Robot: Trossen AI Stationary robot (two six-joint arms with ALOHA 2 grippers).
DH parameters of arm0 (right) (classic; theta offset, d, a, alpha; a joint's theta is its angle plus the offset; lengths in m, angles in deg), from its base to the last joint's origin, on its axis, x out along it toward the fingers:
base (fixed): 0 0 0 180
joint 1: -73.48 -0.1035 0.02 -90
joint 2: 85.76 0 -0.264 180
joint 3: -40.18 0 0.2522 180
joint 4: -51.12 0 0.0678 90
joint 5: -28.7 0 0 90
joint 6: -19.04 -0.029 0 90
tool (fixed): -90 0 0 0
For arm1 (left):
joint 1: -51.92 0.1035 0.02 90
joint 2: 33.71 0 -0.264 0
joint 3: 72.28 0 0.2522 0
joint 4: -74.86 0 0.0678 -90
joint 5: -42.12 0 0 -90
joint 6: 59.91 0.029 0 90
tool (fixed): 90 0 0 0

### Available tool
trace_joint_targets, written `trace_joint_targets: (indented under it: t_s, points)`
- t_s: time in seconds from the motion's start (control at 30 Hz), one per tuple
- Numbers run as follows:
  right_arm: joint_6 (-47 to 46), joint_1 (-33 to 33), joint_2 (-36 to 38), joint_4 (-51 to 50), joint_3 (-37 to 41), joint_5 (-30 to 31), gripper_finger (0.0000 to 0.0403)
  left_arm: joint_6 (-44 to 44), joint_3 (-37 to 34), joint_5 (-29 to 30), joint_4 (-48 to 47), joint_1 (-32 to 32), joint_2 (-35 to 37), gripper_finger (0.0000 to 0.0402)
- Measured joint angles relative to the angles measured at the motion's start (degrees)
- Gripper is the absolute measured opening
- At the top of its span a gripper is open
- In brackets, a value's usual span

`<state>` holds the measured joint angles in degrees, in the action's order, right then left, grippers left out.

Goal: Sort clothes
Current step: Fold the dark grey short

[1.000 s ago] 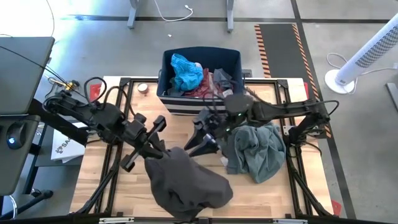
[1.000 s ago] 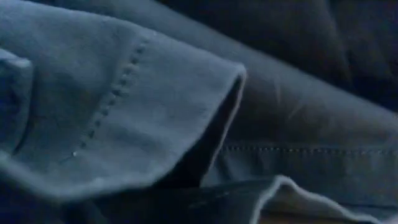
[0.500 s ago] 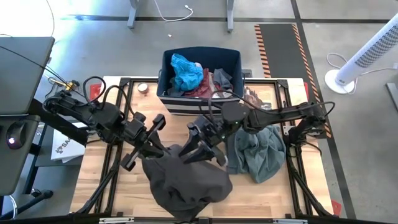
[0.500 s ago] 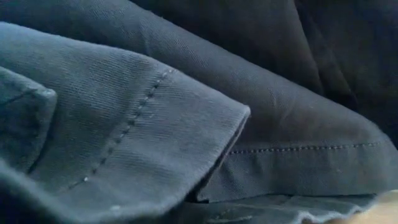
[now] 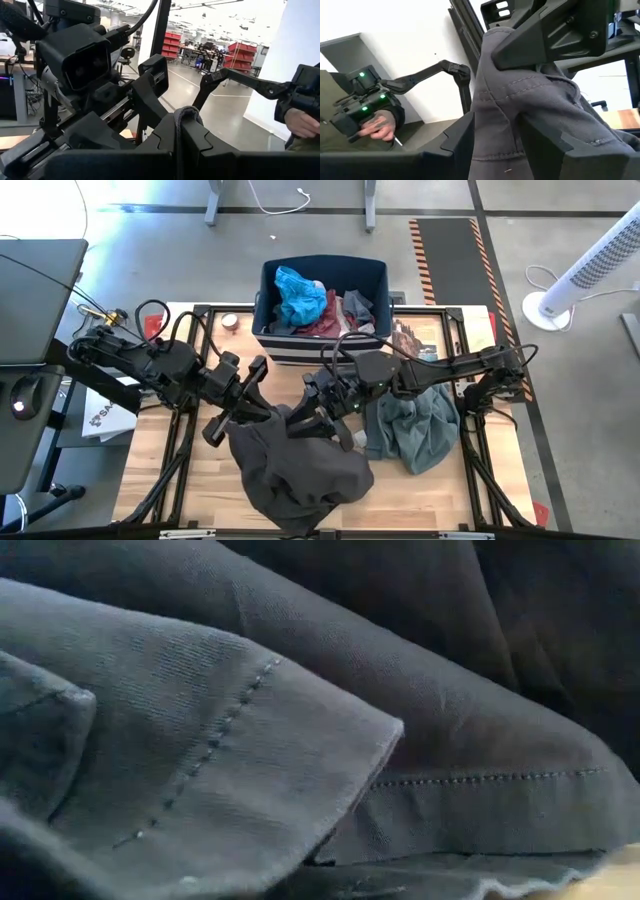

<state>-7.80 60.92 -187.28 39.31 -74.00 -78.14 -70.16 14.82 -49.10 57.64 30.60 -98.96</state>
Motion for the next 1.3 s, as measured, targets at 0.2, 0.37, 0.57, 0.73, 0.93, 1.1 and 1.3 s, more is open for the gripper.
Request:
trace_joint_targets:
  t_s: [0.2,0.37,0.57,0.73,0.93,1.1,1.3]
  points:
    - [0.34,0.00,-0.02,-0.11,0.00,0.81,0.0142,-1.11,0.00,-3.03,-0.14,0.00,0.00,0.0000]
    - [-0.67,0.13,-0.01,-0.11,0.00,1.92,0.0142,-3.66,0.00,-9.30,-0.20,-0.02,0.00,0.0000]
    - [-3.35,1.13,-0.02,-0.11,0.00,0.31,0.0152,-3.66,0.00,-11.38,-0.14,-0.07,0.00,0.0000]
    - [-4.57,1.32,-0.02,-0.17,0.00,0.13,0.0209,-3.64,0.00,-11.44,-0.23,-0.07,0.00,0.0000]
    - [-7.26,1.43,-0.01,-0.14,0.00,0.11,0.0303,-3.65,0.00,-11.91,-3.15,-0.07,1.46,0.0000]
    - [-7.43,0.98,-0.02,2.00,0.00,-0.26,0.0345,-2.82,0.00,-11.12,-4.45,-0.07,2.54,0.0000]
    - [-3.24,-0.26,-0.02,2.96,0.00,1.70,0.0348,-2.62,0.09,-9.64,-5.12,-0.02,1.46,0.0000]
